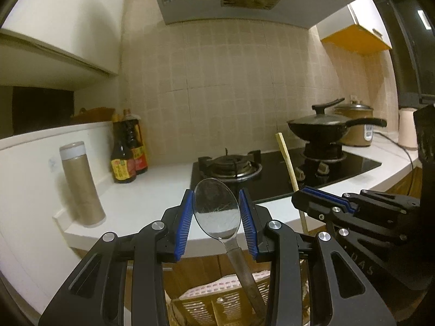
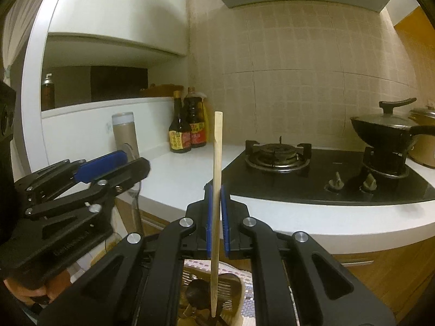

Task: Organize utensils
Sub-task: 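Open both tools to drop the spoon and chopstick into the basket, then move both open tools down over the remaining wooden chopsticks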

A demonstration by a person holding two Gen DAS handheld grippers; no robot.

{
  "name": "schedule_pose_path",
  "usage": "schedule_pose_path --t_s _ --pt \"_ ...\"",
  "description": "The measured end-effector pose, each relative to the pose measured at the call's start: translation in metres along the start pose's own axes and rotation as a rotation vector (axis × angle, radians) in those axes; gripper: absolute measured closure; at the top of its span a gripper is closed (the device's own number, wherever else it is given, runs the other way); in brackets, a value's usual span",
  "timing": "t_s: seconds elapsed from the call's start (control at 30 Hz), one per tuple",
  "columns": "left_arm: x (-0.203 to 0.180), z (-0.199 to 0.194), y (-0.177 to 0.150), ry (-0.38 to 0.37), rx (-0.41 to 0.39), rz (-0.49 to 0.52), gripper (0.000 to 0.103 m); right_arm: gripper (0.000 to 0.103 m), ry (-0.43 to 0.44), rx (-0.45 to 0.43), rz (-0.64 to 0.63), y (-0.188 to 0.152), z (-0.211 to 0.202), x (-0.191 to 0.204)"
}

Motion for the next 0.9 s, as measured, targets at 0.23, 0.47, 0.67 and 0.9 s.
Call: schedule_pose_path --t_s 0.23,0.47,0.67,0.9 --pt "0.002 0.011 -0.018 -0.018 0.030 -0.016 0.070 0.099 -0.010 0.005 -0.019 -0.016 0.004 0.000" --pt "0.003 0.011 -0.031 -0.078 0.067 -0.048 0.070 0.098 0.005 0.039 -0.014 -0.029 -0.003 -0.003" --pt "-0.001 -0.003 -0.034 -0.095 0.073 -0.027 0.059 0.097 0.037 0.069 -0.002 -0.038 -0.019 -0.004" --pt "0.006 -0.037 -0.027 -0.147 0.076 -0.076 0.050 0.077 0.073 0.104 -0.001 -0.041 -0.050 -0.003"
Point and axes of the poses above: each gripper's, at about its wrist camera, not at the fingertips, and z roughly the way its jaws point, x to its left, y to its top, the point moved 5 cm from there along z, roughly the way its jaws point, and after that the axes turned 8 degrees about -y, right-handed, at the moved point
